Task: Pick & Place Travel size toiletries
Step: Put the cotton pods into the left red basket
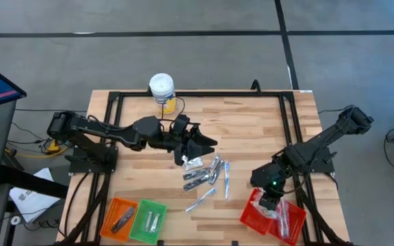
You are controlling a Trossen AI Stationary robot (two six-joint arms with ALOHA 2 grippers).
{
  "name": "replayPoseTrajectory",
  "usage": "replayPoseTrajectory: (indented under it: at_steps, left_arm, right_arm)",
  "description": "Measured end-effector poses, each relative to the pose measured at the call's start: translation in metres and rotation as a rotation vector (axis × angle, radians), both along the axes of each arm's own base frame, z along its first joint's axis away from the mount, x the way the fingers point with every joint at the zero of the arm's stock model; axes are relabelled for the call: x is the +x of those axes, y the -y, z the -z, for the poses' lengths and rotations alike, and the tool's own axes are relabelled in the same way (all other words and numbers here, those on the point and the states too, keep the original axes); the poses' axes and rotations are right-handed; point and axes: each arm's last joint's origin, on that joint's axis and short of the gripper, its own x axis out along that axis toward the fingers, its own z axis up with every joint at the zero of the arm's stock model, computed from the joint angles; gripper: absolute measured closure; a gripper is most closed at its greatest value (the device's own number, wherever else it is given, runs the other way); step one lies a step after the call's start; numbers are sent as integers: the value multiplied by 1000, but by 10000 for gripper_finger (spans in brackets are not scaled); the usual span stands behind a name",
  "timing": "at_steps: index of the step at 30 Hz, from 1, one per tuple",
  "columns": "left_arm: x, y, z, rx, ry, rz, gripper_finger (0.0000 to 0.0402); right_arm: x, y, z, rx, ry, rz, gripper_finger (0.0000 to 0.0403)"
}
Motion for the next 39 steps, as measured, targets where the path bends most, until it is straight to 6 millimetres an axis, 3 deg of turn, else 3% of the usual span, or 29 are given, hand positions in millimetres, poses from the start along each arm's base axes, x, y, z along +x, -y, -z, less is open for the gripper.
replayPoseTrajectory:
  at_steps: [14, 23, 28, 33, 39]
  left_arm:
    - [0, 0, 0, 1, 0, 0, 193]
    - [0, 0, 0, 1, 0, -1, 193]
    - [0, 0, 0, 1, 0, -1, 193]
    - [0, 0, 0, 14, 3, -3, 193]
    - [0, 0, 0, 20, 2, -2, 193]
  right_arm:
    - [-5, 4, 4, -89, -98, 104, 403]
    - [-5, -8, 1, -45, -90, 130, 403]
    - [-4, -18, 14, -76, -153, 110, 403]
    - [10, -30, 30, -75, -166, 81, 403]
    - [25, -36, 32, -124, -170, 20, 403]
